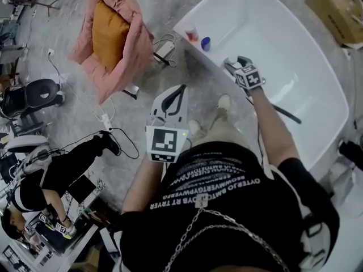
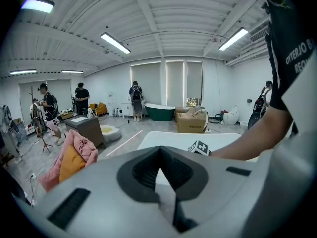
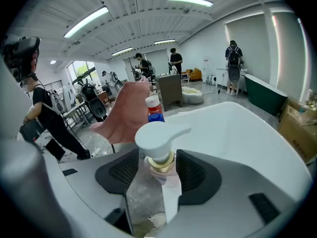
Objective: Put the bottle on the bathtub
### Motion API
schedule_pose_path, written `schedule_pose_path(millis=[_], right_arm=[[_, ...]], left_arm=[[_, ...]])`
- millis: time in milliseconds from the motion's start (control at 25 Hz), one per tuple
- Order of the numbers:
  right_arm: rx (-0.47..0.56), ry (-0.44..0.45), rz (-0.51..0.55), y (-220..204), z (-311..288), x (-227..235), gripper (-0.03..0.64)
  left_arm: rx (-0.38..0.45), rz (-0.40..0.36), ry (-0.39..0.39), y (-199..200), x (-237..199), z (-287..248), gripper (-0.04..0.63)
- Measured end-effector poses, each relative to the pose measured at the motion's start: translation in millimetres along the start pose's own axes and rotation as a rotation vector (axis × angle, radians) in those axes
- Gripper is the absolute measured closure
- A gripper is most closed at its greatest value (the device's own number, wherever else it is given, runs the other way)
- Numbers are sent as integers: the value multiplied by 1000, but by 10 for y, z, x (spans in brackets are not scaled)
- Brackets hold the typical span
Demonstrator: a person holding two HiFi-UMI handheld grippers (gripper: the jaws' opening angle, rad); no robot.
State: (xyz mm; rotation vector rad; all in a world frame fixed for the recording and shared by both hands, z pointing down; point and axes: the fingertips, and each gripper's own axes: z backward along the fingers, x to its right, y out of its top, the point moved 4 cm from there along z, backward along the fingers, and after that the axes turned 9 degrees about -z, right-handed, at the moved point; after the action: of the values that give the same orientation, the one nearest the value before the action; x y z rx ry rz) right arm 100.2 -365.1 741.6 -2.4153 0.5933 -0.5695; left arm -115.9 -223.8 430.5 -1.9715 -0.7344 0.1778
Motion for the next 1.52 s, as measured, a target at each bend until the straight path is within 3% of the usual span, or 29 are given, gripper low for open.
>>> schedule_pose_path(millis=[240,400,560,680,760,880,1080,1520], right_arm=[[-4,-6,16,-150,204,-139,401],[14,-25,-52,-258,609,-344,402],[143,-71,-99,-289,883,-534,410],[271,-118,-106,-125,1268,-748,561],[361,-125,-110,52,1556,-919,606],[475,-113,-88,262,1872,-1167,614],[579,-135,-5,449,2313,-1607,615],[674,-116,98,689,3121,-2385,615]], left_arm=[[35,-1,14,-42,-97,184,598],[67,18,22,10,-178,404,598],[106,50,22,-173,-225,430,598],[136,50,23,-168,-236,560,598],[146,32,23,-121,-243,657,598],[171,12,20,-92,-248,761,598],[202,47,-1,-132,-282,996,598],[245,26,-56,-173,-247,1209,598]])
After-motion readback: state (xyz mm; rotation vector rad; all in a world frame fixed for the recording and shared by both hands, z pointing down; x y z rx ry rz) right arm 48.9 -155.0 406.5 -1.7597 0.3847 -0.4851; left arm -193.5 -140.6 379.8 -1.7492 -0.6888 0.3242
